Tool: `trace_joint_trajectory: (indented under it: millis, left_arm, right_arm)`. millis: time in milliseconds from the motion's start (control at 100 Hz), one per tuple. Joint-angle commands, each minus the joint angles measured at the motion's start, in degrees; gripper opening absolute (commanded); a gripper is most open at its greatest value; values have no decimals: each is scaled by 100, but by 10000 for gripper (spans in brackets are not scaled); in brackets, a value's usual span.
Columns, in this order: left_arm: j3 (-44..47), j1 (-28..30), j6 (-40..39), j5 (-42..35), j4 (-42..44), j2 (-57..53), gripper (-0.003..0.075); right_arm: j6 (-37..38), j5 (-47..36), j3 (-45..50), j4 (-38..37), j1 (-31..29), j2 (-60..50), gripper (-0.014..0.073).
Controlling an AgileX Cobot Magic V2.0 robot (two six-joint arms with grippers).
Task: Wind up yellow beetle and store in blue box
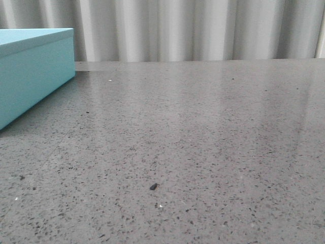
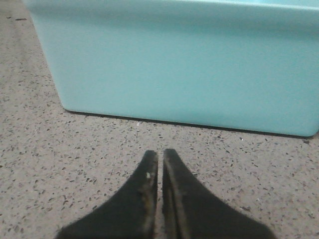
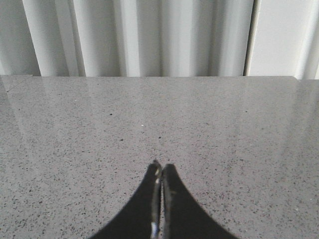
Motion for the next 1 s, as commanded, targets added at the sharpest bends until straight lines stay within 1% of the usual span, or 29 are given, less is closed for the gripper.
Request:
trace_joint_trajectory:
  millis: [0, 460, 610, 760, 790, 870, 990]
  left_arm:
    - [152, 0, -63, -255, -69, -182, -21]
    - [152, 0, -63, -255, -69, -182, -21]
    - [152, 0, -63, -255, -69, -182, -21]
    - [152, 0, -63, -255, -69, -182, -21]
    - [152, 0, -63, -255, -69, -182, -21]
    - [152, 0, -63, -255, -69, -182, -21]
    - [152, 0, -63, -255, -69, -182, -21]
  right_arm:
    - [-43, -443, -155, 9, 18, 46, -62]
    - [-43, -496, -57, 9, 18, 18, -62]
    - [-43, -730, 596, 9, 18, -304, -62]
    - [-43, -1458, 1402, 9, 18, -741, -62]
    - [-43, -1060, 1361, 9, 18, -840, -62]
    - [-43, -712, 1378, 9, 18, -1196, -62]
    - [-43, 339, 1367, 9, 18, -1966, -62]
